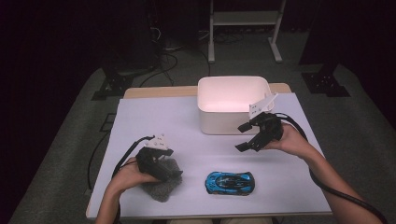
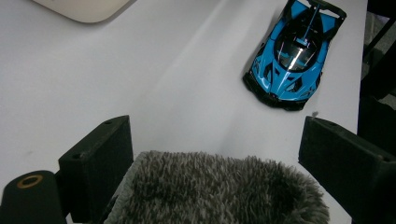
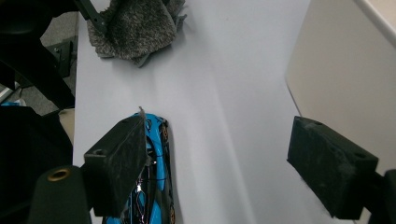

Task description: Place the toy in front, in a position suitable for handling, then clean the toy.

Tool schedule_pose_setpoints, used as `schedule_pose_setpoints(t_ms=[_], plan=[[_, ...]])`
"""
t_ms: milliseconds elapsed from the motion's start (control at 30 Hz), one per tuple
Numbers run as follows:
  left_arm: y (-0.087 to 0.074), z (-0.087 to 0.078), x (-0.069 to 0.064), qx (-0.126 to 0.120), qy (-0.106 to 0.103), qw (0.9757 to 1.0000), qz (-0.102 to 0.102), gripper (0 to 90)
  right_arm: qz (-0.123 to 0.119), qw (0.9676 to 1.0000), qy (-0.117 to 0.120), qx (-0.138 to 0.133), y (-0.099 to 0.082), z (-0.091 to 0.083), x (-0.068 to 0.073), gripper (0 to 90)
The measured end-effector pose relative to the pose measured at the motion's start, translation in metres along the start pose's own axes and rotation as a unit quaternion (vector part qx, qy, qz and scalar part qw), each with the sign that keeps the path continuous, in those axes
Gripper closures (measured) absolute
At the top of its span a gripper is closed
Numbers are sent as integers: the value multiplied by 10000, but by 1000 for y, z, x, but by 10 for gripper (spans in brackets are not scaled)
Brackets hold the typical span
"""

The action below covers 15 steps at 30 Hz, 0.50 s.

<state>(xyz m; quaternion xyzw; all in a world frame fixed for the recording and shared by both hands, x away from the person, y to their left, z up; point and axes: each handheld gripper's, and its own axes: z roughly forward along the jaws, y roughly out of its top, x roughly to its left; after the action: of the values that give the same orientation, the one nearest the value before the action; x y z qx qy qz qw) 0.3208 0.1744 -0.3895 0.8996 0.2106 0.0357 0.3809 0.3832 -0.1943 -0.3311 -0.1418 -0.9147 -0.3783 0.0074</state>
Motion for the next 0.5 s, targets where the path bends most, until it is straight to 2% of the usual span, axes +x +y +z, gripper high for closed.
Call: schedule_pose_setpoints(t_ms=[233,333,433,500], plan=[[-1,0,-1,8,44,10000,-62,95,-50,10000,46,25,8,1,-2,184],[0,-2,-2,53,100,9999,-28,95,-154,9999,18,36,13,-1,-2,184],[1,-5,-2,-71,97,9999,-37,95,-238,9997,6,-18,19,-6,-2,184],[0,-5,-2,-54,95,9999,-15,95,-237,9997,27,-33,23,-8,-3,184]])
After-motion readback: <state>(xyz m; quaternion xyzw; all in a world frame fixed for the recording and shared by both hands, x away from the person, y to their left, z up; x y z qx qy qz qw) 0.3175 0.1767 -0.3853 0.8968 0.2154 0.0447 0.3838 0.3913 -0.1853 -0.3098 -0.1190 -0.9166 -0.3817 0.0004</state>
